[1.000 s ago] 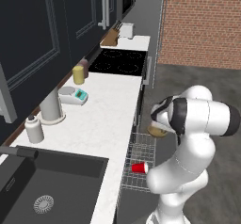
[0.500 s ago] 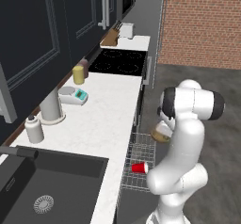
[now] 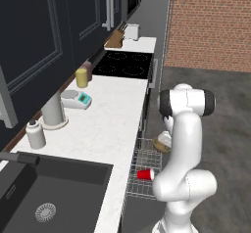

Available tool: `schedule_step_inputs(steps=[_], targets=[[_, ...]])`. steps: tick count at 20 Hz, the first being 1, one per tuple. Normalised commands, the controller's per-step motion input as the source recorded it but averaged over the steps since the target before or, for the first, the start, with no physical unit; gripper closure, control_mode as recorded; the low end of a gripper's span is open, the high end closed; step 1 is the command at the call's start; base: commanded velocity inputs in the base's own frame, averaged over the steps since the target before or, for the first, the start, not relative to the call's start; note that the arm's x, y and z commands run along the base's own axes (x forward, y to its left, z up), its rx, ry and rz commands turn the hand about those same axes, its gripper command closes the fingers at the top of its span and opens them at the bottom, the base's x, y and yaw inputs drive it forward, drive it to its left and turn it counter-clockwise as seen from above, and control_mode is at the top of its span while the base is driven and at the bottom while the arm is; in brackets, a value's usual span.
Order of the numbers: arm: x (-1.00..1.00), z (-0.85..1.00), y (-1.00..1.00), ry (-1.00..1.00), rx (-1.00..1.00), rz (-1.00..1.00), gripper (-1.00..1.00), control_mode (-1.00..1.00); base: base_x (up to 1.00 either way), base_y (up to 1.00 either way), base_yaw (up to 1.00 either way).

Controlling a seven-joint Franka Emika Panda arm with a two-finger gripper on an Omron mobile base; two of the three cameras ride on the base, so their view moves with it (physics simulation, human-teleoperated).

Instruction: Pick up the cup and bowl from the counter, place them in the dishwasher, and close the dishwasher door.

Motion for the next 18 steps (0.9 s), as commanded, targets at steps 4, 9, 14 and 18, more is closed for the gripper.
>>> schedule_step_inputs(steps=[4, 9, 14, 18], targets=[[0.38, -0.44, 0.24, 0.0, 0.01, 0.0, 1.0, -1.0, 0.0, 0.0, 0.0], [0.41, -0.34, 0.35, 0.0, 0.0, 0.0, 1.0, -1.0, 0.0, 0.0, 0.0], [0.41, -0.39, 0.34, 0.0, 0.0, 0.0, 1.0, -1.0, 0.0, 0.0, 0.0], [0.39, -0.44, 0.33, 0.0, 0.0, 0.0, 1.0, -1.0, 0.0, 0.0, 0.0]])
